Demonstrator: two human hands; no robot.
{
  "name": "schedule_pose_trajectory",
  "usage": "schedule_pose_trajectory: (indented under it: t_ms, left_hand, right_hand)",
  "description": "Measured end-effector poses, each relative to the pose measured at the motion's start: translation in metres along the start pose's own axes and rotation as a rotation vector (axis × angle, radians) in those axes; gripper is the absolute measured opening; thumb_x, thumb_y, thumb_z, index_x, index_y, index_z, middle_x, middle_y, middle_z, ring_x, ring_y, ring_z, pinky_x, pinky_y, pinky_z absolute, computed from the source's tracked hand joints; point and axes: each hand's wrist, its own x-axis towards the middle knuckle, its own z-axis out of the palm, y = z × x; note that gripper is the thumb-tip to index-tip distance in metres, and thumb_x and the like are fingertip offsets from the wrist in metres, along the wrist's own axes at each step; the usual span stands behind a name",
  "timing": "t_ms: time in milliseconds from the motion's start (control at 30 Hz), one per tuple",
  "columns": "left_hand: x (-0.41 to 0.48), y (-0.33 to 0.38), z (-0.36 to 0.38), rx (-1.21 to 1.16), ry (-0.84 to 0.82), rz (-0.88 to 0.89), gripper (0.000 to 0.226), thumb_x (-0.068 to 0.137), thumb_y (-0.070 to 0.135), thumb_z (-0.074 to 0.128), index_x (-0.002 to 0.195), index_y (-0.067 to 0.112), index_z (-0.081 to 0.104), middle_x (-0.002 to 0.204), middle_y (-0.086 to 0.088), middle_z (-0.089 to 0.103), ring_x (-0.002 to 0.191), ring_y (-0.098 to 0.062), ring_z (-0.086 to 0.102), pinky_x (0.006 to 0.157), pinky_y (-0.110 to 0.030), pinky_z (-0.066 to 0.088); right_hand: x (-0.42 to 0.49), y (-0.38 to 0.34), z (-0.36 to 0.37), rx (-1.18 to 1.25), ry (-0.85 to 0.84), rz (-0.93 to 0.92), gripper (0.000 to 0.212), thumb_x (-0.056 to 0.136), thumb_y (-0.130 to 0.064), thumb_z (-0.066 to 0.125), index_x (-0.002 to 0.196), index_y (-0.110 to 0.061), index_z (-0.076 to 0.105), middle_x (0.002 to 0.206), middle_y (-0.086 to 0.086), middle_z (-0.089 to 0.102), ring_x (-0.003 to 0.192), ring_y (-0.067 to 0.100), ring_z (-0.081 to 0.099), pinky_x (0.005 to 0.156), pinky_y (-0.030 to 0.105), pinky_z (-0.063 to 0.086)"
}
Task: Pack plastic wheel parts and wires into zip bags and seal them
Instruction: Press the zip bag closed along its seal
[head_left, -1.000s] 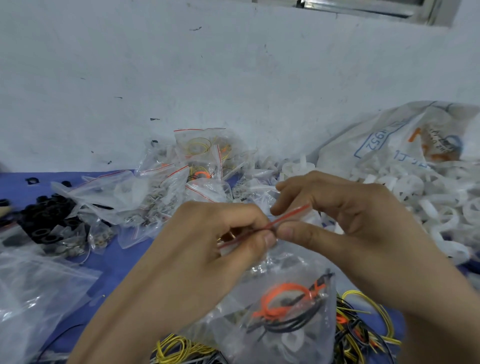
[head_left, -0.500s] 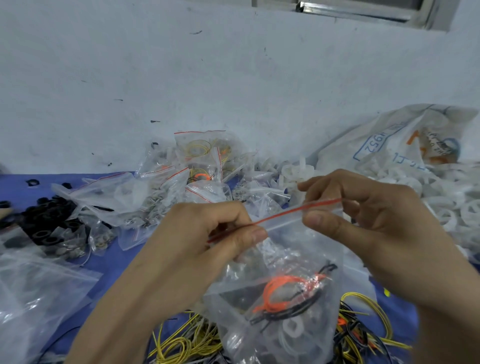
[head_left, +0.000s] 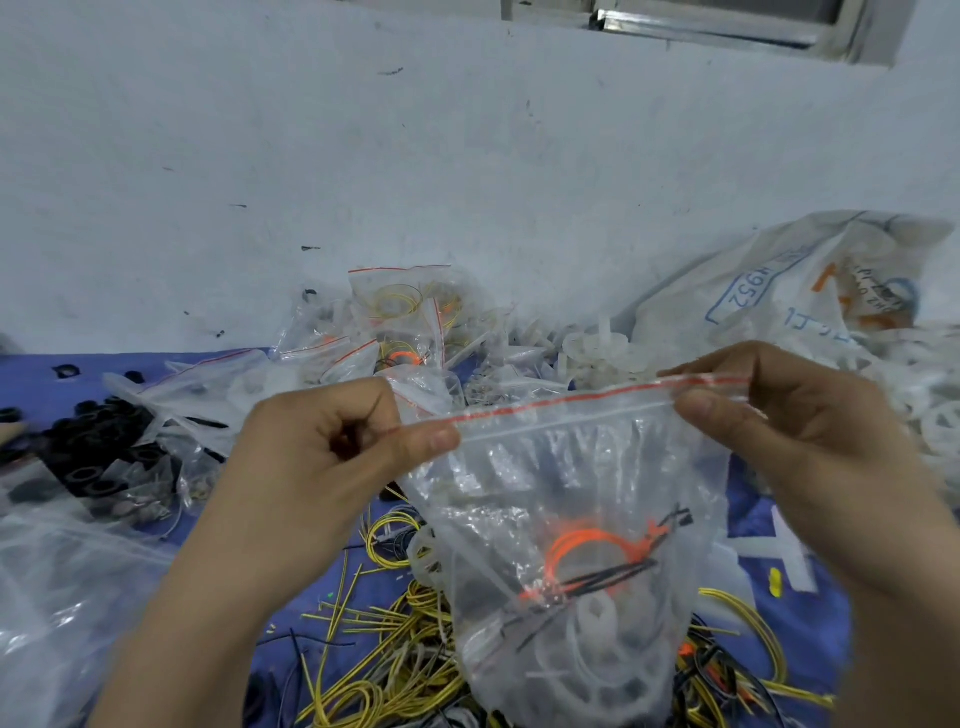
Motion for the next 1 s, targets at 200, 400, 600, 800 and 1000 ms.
schedule_pose_trajectory:
  t_ms: [200,400,600,800,1000]
  left_hand:
    - [0.005,-0.012,0.012,-0.008,0.129,-0.042,0.051,0.068,0.053,0.067,0.058,0.007,0.047,0.049,-0.008,0.036,0.046,-0.004,0.032,0.043,-0.008,0.027]
    - [0.007,-0.032,0.027,-0.311,-0.010,-0.289,0.042,0.064,0.058,0.056,0.076,0.018,0.066,0.070,0.002,0.067,0.064,-0.008,0.061,0.065,-0.020,0.054]
    - [-0.006,-0.049,0.050,-0.471,-0.559,-0.598,0.078,0.049,0.072,0.075,0.117,0.037,0.062,0.116,0.008,0.068,0.106,-0.011,0.065,0.089,-0.033,0.053]
    - [-0.008,-0.038,0.054,-0.693,-0.642,-0.690,0.044,0.050,0.044,0.085,0.093,0.039,0.075,0.105,0.005,0.072,0.096,-0.016,0.069,0.068,-0.036,0.058]
    - [-0.011,-0.049,0.018,-0.670,-0.643,-0.707,0.029,0.054,0.038,0.078,0.083,0.040,0.076,0.089,0.011,0.074,0.081,-0.004,0.070,0.070,-0.022,0.055]
  right_hand:
    - [-0.005,0.014,-0.005,-0.011,-0.507,0.320,0.032,0.062,-0.053,0.078,0.090,-0.037,0.075,0.095,-0.010,0.074,0.092,0.003,0.068,0.074,0.008,0.048]
    - [-0.005,0.036,0.006,-0.052,-0.544,0.609,0.027,0.069,-0.044,0.066,0.076,-0.019,0.071,0.077,0.007,0.069,0.069,0.021,0.065,0.062,0.030,0.051]
    - [0.003,0.043,0.012,0.245,-0.171,0.546,0.023,0.075,-0.034,0.059,0.072,-0.014,0.071,0.078,0.015,0.070,0.070,0.029,0.069,0.055,0.032,0.054]
    - [0.008,0.045,0.026,0.278,-0.006,0.594,0.034,0.067,-0.042,0.063,0.075,-0.012,0.076,0.069,0.009,0.069,0.055,0.016,0.064,0.046,0.025,0.052]
    - [0.002,0.034,0.036,0.117,-0.262,0.760,0.064,0.062,-0.053,0.063,0.100,-0.002,0.068,0.072,0.020,0.069,0.050,0.027,0.064,0.041,0.029,0.049]
